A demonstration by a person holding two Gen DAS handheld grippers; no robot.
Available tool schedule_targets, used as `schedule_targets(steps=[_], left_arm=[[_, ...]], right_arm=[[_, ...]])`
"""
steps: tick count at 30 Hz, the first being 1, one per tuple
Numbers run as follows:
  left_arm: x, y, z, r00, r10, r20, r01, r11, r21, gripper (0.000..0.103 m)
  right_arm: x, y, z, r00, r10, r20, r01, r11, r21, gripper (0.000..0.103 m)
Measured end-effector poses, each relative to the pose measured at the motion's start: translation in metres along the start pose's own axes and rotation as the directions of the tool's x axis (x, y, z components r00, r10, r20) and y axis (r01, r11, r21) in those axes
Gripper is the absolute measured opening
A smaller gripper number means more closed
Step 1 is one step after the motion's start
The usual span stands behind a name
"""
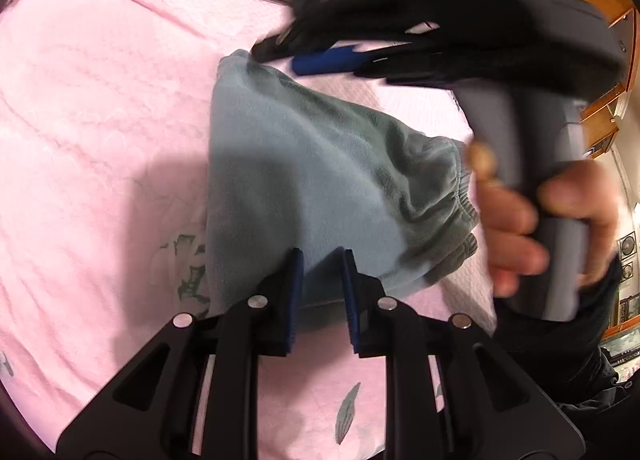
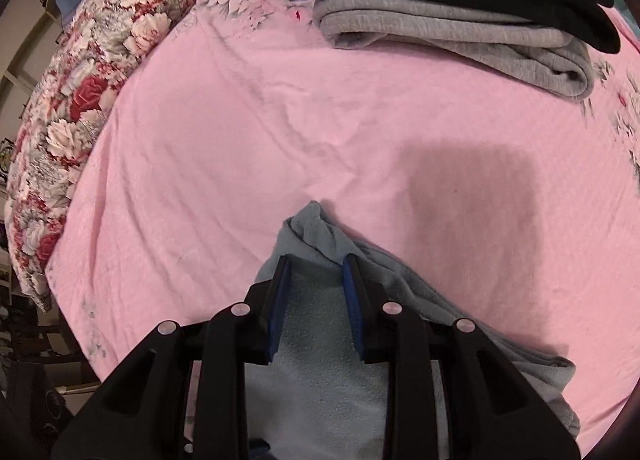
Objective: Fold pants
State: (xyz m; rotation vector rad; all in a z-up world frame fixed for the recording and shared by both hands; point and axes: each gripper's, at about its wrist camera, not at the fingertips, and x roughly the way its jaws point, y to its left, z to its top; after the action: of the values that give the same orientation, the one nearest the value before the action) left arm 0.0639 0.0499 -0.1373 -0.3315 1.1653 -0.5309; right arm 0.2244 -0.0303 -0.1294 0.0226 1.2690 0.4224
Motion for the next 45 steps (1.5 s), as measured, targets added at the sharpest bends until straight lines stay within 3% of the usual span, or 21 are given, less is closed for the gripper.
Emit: schedule_targets(steps=[2,5,6,7,10,12,16,19,21,25,30,33,36,38,40,41,42,43,45], left_arm=[[0.001,-0.003,0.000,1.000,0.010,0.000,-0.010,1.000,0.005,0.020],[0.001,-0.005,0.001,1.000,0.012,0.000,-0.012,1.000,0.007,0.021],[-0.002,-0.005,0.003,1.000,0.000,0.000,0.000,1.000,0.002,0.028],[-0.007,-0.003,0.005,1.000,-0.016,0.010,0.016,1.000,-0.004,0.049],[-0.042,0.007,0.008,0.992,-0.002,0.124,0.005,1.000,-0.028,0.086],[-0.055,0.015,0.015,0.986,0.036,0.160,-0.029,0.999,-0.046,0.087],[-0.046,0.034,0.036,0.994,-0.020,0.104,0.032,0.992,-0.118,0.085],[-0.026,0.041,0.048,0.996,-0.076,0.055,0.083,0.985,-0.154,0.085],[-0.014,0.049,0.050,0.995,-0.098,0.017,0.100,0.979,-0.177,0.085],[0.004,0.049,0.053,0.993,-0.116,-0.021,0.110,0.976,-0.186,0.085],[0.022,0.039,0.064,0.980,-0.193,-0.057,0.181,0.969,-0.167,0.085],[0.033,0.035,0.075,0.972,-0.224,-0.065,0.210,0.962,-0.172,0.088],[0.031,0.033,0.073,0.971,-0.232,-0.060,0.219,0.961,-0.167,0.085],[0.030,0.031,0.069,0.977,-0.206,-0.048,0.197,0.969,-0.148,0.070],[0.027,0.034,0.064,0.982,-0.186,-0.040,0.179,0.974,-0.139,0.051],[0.027,0.036,0.063,0.983,-0.181,-0.040,0.173,0.974,-0.144,0.045],[0.026,0.039,0.061,0.984,-0.175,-0.039,0.167,0.974,-0.151,0.035],[0.025,0.042,0.060,0.983,-0.178,-0.035,0.170,0.973,-0.158,0.030],[0.019,0.044,0.058,0.979,-0.205,-0.014,0.200,0.966,-0.162,0.021]], right_arm=[[-0.020,-0.002,-0.002,0.999,0.033,0.040,-0.034,0.999,0.032,0.035],[-0.058,-0.009,-0.014,0.989,0.058,0.133,-0.066,0.996,0.056,0.062],[-0.070,-0.013,-0.022,0.986,0.055,0.159,-0.066,0.996,0.064,0.078],[-0.079,-0.018,-0.028,0.983,0.052,0.174,-0.065,0.995,0.070,0.087],[-0.103,-0.045,-0.064,0.978,0.040,0.205,-0.066,0.991,0.118,0.090],[-0.114,-0.072,-0.094,0.973,0.050,0.226,-0.094,0.978,0.187,0.090],[-0.122,-0.121,-0.147,0.969,0.059,0.241,-0.138,0.935,0.325,0.090],[-0.115,-0.145,-0.172,0.954,0.180,0.238,-0.265,0.879,0.397,0.090],[-0.110,-0.154,-0.177,0.943,0.235,0.235,-0.316,0.850,0.421,0.090],[-0.103,-0.156,-0.173,0.931,0.291,0.222,-0.360,0.832,0.421,0.090],[-0.085,-0.144,-0.163,0.924,0.342,0.171,-0.383,0.835,0.395,0.090],[-0.076,-0.136,-0.156,0.929,0.333,0.158,-0.369,0.850,0.377,0.090],[-0.070,-0.134,-0.148,0.921,0.355,0.163,-0.390,0.843,0.369,0.097],[-0.069,-0.133,-0.146,0.910,0.375,0.175,-0.414,0.837,0.359,0.100],[-0.070,-0.133,-0.149,0.906,0.377,0.195,-0.423,0.836,0.350,0.097],[-0.071,-0.133,-0.150,0.907,0.367,0.208,-0.419,0.841,0.342,0.088],[-0.071,-0.132,-0.152,0.919,0.333,0.210,-0.388,0.860,0.332,0.049],[-0.069,-0.131,-0.153,0.935,0.296,0.197,-0.347,0.879,0.328,0.038],[-0.066,-0.132,-0.154,0.941,0.274,0.200,-0.329,0.882,0.338,0.035]])
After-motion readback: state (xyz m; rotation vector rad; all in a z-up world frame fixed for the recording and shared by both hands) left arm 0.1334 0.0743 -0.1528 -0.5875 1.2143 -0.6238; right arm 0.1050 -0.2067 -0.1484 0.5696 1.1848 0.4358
